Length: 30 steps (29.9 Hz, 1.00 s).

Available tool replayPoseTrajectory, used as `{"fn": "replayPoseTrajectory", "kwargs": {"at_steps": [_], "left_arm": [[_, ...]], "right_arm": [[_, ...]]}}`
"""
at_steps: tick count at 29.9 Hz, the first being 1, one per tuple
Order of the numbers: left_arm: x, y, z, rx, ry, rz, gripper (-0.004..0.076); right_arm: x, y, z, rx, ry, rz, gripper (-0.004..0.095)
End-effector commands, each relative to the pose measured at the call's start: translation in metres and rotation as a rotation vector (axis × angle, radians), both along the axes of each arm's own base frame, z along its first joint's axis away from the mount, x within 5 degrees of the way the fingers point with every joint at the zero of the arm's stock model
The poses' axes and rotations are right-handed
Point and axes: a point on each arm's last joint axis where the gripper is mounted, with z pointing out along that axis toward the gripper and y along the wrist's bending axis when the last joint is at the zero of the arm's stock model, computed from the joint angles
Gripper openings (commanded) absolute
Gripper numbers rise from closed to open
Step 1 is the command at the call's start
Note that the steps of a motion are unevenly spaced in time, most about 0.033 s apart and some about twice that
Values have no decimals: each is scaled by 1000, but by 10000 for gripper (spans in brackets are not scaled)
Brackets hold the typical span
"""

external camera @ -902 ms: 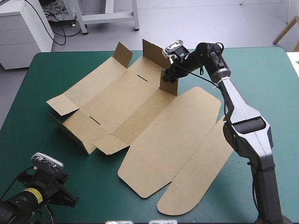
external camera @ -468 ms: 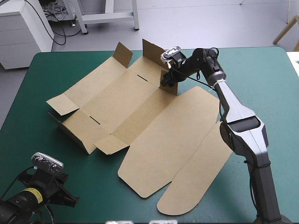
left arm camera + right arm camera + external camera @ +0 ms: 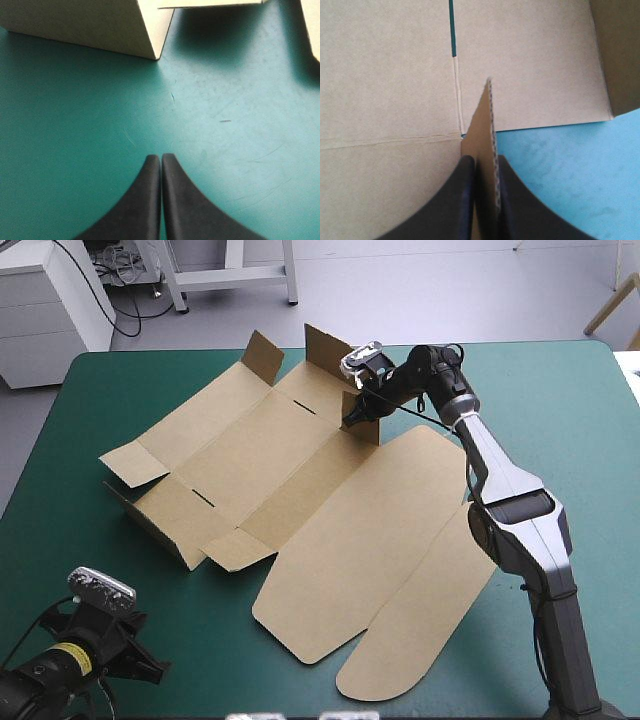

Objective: Fold the box

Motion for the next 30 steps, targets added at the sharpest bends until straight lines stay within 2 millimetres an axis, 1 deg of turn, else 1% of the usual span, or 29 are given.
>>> {"fn": "replayPoseTrajectory", "kwargs": {"at_steps": [1, 6, 13, 17, 21, 25, 30], "left_arm": [[5, -2, 9, -29, -59, -4, -10], [5, -2, 9, -29, -59, -4, -10], [5, -2, 9, -29, -59, -4, -10], [5, -2, 9, -29, -59, -4, -10], [5, -2, 9, -27, -61, -4, -10], [5, -2, 9, -27, -61, -4, -10], [5, -2, 9, -28, -60, -4, -10]], "right_arm": [[-9, 0, 49, 53, -123, 6, -19], [-9, 0, 49, 23, -156, 53, -19], [-9, 0, 49, -52, -237, 178, -20], [-10, 2, 49, -59, -258, 231, -20], [-15, 4, 55, -63, -266, 297, -20], [-21, 6, 67, -103, -311, 386, -20], [-26, 9, 78, -93, -362, 439, -20]]}}
